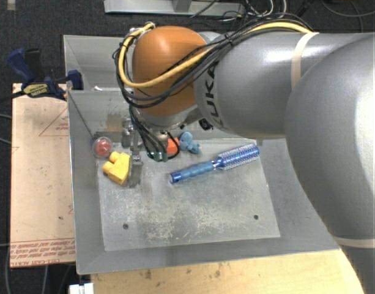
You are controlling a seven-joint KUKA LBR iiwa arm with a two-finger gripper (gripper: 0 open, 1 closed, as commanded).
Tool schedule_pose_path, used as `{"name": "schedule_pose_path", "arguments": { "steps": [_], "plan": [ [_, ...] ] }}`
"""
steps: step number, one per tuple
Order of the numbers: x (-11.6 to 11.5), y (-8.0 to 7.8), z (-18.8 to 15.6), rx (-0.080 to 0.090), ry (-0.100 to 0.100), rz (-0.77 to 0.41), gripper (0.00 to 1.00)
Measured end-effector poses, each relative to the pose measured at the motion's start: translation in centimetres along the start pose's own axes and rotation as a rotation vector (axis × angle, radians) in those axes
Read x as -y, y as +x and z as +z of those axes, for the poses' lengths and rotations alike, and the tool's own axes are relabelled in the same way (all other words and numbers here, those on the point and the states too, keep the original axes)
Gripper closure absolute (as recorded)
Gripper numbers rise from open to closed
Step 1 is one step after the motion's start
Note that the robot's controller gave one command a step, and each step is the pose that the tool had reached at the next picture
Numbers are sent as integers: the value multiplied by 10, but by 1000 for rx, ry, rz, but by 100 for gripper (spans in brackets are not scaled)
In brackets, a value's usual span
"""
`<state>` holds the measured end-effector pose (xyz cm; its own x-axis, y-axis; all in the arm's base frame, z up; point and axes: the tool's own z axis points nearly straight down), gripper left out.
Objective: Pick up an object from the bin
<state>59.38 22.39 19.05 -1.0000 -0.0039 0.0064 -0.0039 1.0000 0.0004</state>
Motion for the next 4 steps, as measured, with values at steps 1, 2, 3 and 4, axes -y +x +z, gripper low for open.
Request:
{"name": "schedule_pose_path", "arguments": {
  "steps": [1, 2, 3, 4],
  "plan": [
    [-19, -33, 99, 3, 0, 61, 0],
    [-9, -62, 115, 16, 5, -315, 0],
    [-13, -60, 117, 14, -1, -316, 100],
    [-5, -48, -46, 20, 0, -411, 100]
  ]
}}
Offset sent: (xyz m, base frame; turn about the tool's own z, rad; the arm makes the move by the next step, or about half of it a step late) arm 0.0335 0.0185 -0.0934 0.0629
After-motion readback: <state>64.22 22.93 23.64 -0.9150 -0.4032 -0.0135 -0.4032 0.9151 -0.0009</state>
